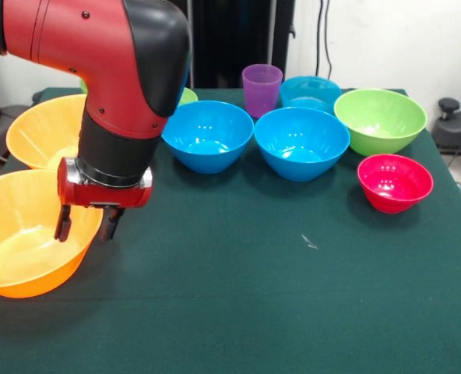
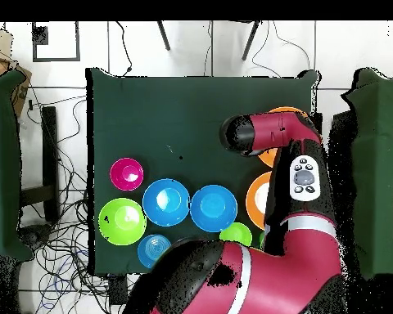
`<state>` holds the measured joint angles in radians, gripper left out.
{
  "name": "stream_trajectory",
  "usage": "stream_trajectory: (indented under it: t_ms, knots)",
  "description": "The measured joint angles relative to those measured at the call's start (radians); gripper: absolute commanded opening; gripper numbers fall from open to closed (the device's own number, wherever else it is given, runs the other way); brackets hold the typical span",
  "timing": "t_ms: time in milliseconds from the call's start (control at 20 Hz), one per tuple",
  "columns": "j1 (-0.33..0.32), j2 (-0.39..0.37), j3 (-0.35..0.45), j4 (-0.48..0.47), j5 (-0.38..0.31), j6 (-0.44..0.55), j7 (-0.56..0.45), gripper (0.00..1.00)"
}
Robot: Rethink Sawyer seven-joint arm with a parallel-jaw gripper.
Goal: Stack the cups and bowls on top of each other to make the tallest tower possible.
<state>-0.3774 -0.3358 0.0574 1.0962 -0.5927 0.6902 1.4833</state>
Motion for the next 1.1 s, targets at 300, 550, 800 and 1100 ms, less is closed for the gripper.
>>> stream_trajectory:
  t_ms: [300,550,800,1100]
  knots:
    - [0.0,-0.01,0.0,0.0,0.0,0.0,0.0,1.0]
    - [0.0,-0.024,0.0,0.0,0.0,0.0,0.0,1.0]
    - [0.0,-0.027,0.0,0.0,0.0,0.0,0.0,0.0]
    - [0.0,-0.027,0.0,0.0,0.001,0.0,0.0,0.0]
